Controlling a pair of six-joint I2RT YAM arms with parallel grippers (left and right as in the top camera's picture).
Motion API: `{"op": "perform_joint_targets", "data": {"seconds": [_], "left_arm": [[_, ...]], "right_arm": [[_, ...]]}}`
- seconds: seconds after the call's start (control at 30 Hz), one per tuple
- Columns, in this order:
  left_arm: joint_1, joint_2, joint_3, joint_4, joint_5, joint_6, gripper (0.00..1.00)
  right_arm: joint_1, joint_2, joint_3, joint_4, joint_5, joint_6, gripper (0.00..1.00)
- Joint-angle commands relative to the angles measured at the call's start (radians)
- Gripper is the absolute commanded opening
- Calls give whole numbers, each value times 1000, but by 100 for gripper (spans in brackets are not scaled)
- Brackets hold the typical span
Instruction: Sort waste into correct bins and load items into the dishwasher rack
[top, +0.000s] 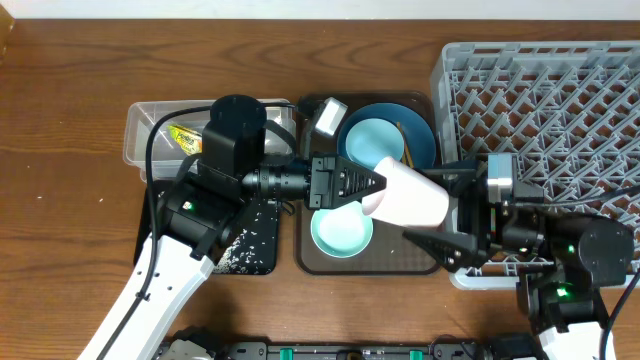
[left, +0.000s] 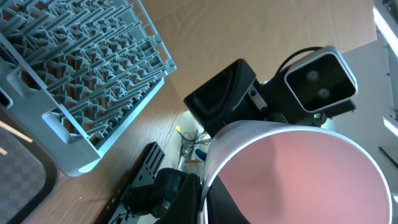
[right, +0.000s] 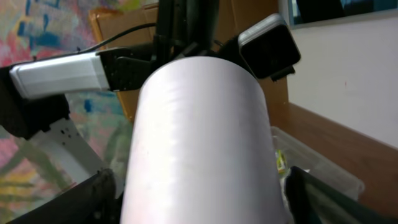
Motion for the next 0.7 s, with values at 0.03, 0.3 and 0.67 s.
{"op": "perform_joint_targets", "data": {"seconds": [0.03, 0.3, 0.67], "left_arm": [[-1, 3, 5, 8, -9, 10, 6], [-1, 3, 5, -5, -8, 32, 15], [131, 3, 5, -71, -177, 112, 38]], "right_arm": [[14, -2, 18, 3, 11, 14, 68], [14, -2, 18, 2, 58, -9, 53], [-67, 46, 18, -10, 166, -8, 50]]}}
